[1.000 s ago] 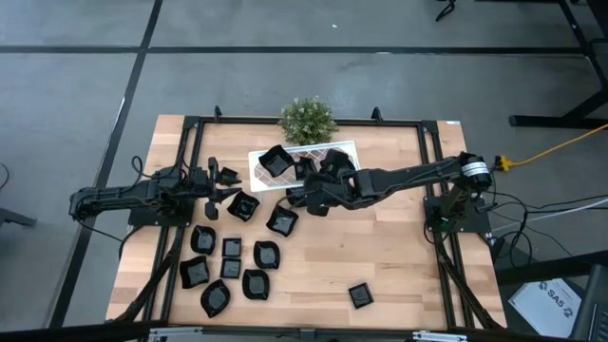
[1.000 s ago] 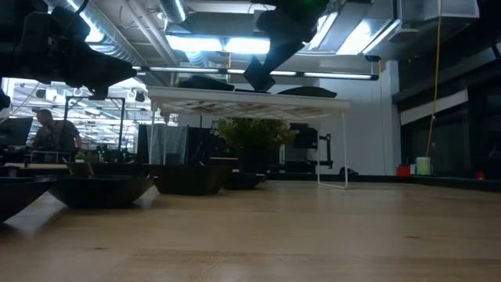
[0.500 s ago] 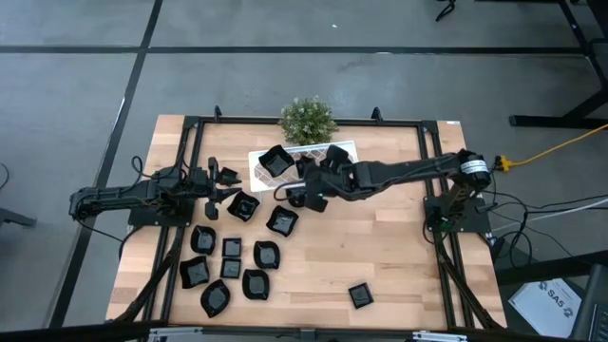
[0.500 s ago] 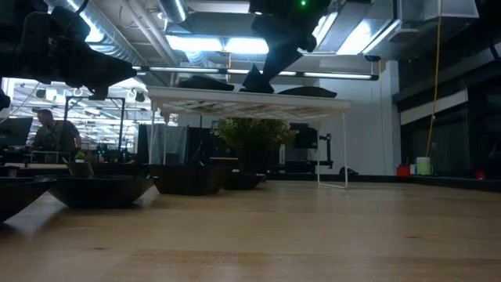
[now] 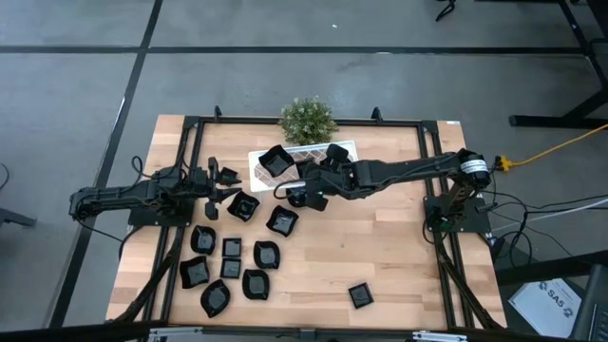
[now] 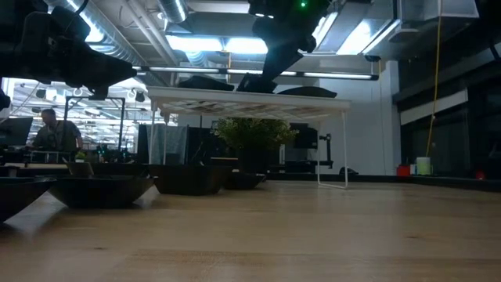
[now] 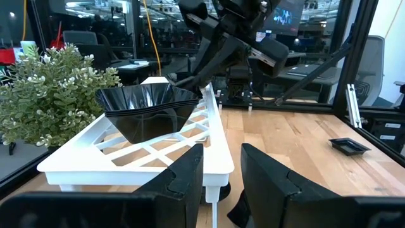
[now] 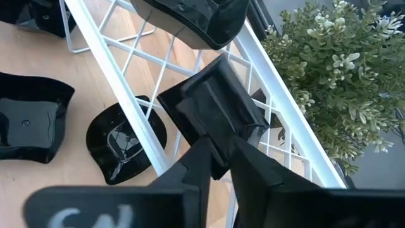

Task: Pick & Place Mini shaped plates
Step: Stack the square plate on top of the square plate on the shelf

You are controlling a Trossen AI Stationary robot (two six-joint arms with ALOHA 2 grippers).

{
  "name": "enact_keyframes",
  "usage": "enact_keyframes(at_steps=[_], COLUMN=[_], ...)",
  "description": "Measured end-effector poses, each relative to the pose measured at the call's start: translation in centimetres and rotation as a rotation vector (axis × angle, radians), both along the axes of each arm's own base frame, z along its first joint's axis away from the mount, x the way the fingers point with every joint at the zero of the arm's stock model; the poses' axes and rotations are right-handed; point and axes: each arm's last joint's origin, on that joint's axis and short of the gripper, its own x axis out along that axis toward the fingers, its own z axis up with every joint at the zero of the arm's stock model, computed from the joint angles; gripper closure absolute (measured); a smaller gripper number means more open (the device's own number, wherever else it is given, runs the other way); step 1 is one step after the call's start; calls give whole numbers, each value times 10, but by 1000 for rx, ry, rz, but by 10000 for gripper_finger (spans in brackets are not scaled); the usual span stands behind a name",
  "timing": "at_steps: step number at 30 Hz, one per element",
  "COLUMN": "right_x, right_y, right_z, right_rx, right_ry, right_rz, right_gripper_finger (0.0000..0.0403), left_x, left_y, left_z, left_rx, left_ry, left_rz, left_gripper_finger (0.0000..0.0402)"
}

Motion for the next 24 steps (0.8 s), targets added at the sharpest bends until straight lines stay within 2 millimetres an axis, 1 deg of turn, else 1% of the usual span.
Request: enact_keyframes(at_steps=[5,11,17,21,24], right_x=[0,0,2,3,3], right_y=[0,0,3,5,11], right_z=[0,0,-1,-1,-1], right_rx=[0,13,129,159,179], right_ry=[1,-10,-29,-37,-23], right_rz=[0,-11,34,62,111], right_gripper_finger=[311,288,284,286,285], left_x=[0,0,0,0,0], left_y=[0,0,0,0,0], left_z=[0,0,0,0,0], left_rx=[0,0,0,0,0], left_ry=[0,0,0,0,0], left_rz=[0,0,0,0,0], left_gripper_finger=[302,302,302,302,302])
